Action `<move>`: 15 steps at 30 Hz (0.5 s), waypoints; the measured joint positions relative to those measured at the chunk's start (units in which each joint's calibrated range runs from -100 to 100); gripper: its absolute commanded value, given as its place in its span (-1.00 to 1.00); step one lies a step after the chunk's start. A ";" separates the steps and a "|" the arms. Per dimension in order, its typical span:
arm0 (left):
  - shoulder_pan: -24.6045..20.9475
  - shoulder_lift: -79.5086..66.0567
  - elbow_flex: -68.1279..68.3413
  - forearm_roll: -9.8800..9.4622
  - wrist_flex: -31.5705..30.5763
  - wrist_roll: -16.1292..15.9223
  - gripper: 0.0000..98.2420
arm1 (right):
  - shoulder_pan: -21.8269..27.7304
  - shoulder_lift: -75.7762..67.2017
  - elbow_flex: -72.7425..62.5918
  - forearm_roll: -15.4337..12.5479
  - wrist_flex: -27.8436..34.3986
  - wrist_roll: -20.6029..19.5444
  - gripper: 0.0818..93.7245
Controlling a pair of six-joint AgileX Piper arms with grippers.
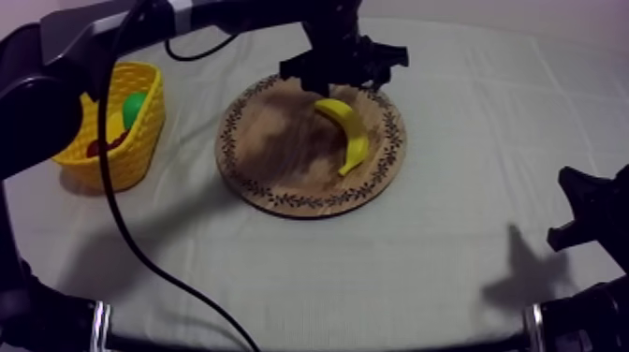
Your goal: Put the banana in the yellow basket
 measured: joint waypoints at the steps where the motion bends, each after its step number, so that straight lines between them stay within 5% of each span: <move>1: -0.20 0.71 -0.40 0.26 0.22 0.19 0.30 | 0.00 0.00 0.00 0.00 0.00 0.00 -0.99; 15: 0.02 8.68 -3.75 3.75 3.91 1.43 0.27 | 0.00 0.00 0.00 0.00 0.00 0.00 -0.99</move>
